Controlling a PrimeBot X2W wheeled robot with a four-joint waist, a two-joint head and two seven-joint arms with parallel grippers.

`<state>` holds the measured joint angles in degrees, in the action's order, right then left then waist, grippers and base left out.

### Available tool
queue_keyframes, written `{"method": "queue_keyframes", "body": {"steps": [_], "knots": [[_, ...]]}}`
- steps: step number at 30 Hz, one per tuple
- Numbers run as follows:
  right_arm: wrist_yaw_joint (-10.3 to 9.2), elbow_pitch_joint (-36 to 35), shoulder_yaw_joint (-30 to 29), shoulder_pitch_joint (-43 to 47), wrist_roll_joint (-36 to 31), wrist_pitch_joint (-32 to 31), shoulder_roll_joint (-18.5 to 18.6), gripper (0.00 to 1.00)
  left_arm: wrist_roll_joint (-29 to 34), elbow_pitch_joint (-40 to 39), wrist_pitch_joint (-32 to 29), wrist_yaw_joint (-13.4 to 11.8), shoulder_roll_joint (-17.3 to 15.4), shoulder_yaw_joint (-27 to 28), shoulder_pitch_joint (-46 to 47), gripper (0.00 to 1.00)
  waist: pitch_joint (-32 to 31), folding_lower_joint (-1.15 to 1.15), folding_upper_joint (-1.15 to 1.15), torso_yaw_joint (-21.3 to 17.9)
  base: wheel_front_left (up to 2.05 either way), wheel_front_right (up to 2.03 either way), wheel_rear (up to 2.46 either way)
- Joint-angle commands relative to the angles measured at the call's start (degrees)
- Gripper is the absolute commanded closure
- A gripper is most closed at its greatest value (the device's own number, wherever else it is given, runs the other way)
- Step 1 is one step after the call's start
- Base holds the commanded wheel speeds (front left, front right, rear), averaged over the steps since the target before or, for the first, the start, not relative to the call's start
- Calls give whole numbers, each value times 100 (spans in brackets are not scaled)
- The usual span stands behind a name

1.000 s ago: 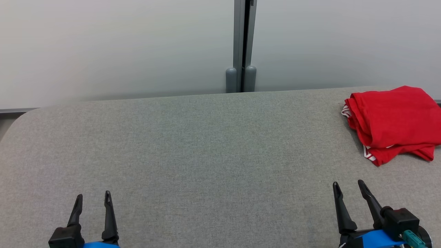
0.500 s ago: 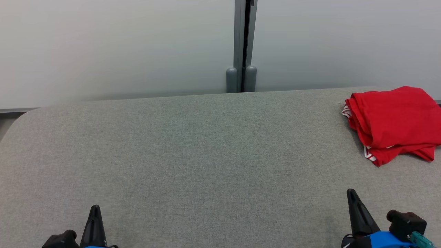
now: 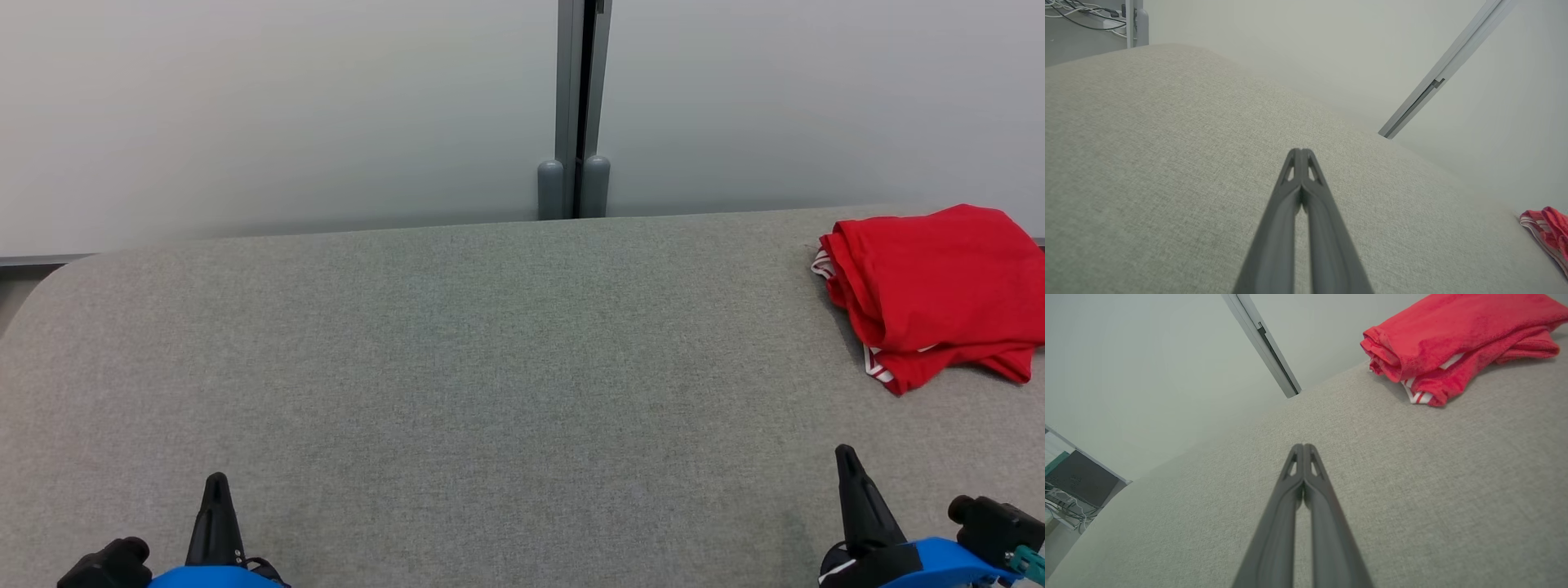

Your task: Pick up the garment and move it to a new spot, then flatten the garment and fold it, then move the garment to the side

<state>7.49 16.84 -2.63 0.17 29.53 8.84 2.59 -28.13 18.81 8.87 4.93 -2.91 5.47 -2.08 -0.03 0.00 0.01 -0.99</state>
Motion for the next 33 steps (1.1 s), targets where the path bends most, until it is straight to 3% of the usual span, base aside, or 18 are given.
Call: {"method": "queue_keyframes", "body": {"steps": [1,33], "knots": [[0,-121,-42,-197,334,-74,25,100,-329,-111,-71,21,-15,22,217,100,0,0,-1,2,0,0,0],[0,-200,-192,-405,2791,-684,33,100,-2843,-274,-682,123,-9,61,492,100,7,0,-1,32,0,0,0]]}}
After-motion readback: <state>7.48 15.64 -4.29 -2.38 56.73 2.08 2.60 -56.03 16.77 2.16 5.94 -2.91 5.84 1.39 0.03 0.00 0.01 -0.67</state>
